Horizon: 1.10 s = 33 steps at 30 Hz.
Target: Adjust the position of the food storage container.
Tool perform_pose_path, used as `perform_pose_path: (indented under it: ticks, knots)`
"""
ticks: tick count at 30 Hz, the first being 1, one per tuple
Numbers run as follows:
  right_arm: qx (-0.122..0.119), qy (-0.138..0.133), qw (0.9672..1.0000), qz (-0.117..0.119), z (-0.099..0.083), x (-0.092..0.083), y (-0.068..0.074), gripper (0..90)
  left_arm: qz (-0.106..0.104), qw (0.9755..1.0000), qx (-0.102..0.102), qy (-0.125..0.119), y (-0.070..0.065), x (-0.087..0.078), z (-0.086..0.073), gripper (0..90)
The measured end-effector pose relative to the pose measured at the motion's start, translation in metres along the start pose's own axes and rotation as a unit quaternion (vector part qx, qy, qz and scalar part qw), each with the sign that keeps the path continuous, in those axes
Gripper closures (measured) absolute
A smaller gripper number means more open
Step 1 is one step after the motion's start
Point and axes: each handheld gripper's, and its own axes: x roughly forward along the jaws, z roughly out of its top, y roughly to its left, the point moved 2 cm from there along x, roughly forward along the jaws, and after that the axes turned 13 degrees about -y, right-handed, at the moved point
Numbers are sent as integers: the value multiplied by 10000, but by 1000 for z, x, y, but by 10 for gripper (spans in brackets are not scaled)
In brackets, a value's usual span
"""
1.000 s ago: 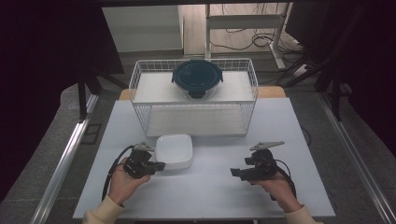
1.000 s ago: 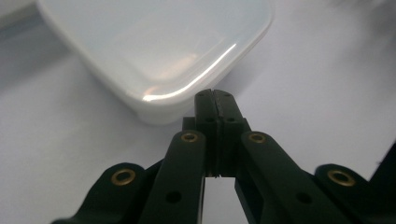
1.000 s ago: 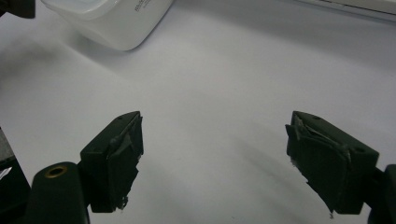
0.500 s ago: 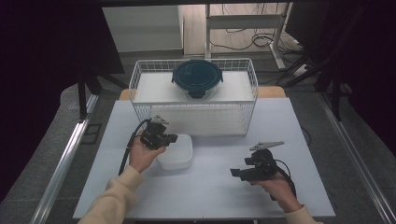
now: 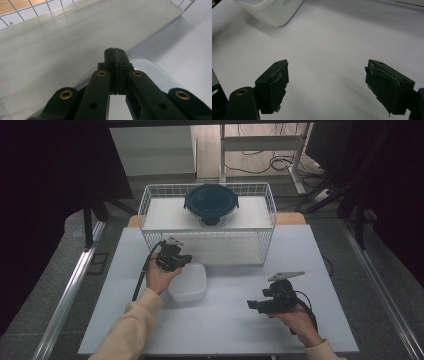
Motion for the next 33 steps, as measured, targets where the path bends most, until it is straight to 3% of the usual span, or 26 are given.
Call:
perform_pose_path:
  ticks: [9,17,20,27,33]
  knots:
    - [8,7,10000,1,0,0,-1,183,18,9999,43,106,0,7,-3,900]
    - [5,15,10000,3,-1,1,-1,183,-289,9991,191,256,-13,6,-3,900]
    - [4,13,10000,2,-1,0,-1,183,-524,9976,287,351,-24,5,-4,900]
    - [-39,20,10000,9,-1,0,-1,183,-954,9919,555,629,-56,-1,-8,900]
    - [-30,11,10000,17,0,0,0,183,-1292,9831,922,917,-83,-12,-20,900]
